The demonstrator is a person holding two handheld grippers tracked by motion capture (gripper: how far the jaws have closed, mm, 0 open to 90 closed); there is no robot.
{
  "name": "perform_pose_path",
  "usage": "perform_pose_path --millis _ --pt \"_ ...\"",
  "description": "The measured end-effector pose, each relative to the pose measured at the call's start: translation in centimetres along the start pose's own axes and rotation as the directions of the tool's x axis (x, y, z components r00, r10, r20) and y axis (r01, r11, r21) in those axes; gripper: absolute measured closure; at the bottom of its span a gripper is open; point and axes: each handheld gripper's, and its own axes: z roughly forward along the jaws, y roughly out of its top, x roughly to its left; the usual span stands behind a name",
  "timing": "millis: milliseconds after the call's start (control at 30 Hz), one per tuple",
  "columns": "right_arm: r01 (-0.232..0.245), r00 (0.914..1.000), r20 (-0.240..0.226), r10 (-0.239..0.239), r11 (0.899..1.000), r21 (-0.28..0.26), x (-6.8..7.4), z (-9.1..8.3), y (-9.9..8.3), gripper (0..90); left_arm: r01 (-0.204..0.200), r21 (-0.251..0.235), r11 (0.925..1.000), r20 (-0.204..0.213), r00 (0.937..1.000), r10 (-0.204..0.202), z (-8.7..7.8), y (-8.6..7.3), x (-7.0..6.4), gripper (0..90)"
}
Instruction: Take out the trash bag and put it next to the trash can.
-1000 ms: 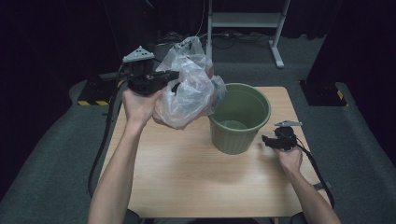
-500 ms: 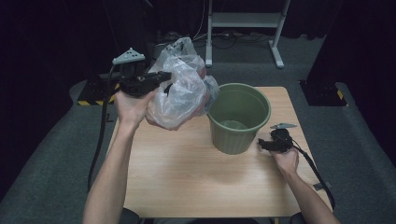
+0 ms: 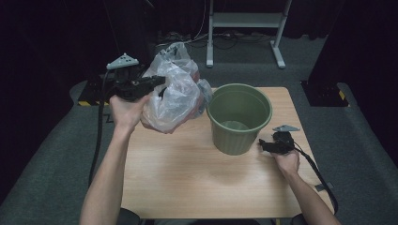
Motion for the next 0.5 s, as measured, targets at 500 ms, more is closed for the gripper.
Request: perform_pose_path --millis 500 --pt "0.0 1.0 -0.006 0.0 1.0 0.005 0.0 0.0 0.0 22.1 0.029 0.021 0.9994 -0.016 0.9995 -0.028 0.3 -1.9 1.3 89.9"
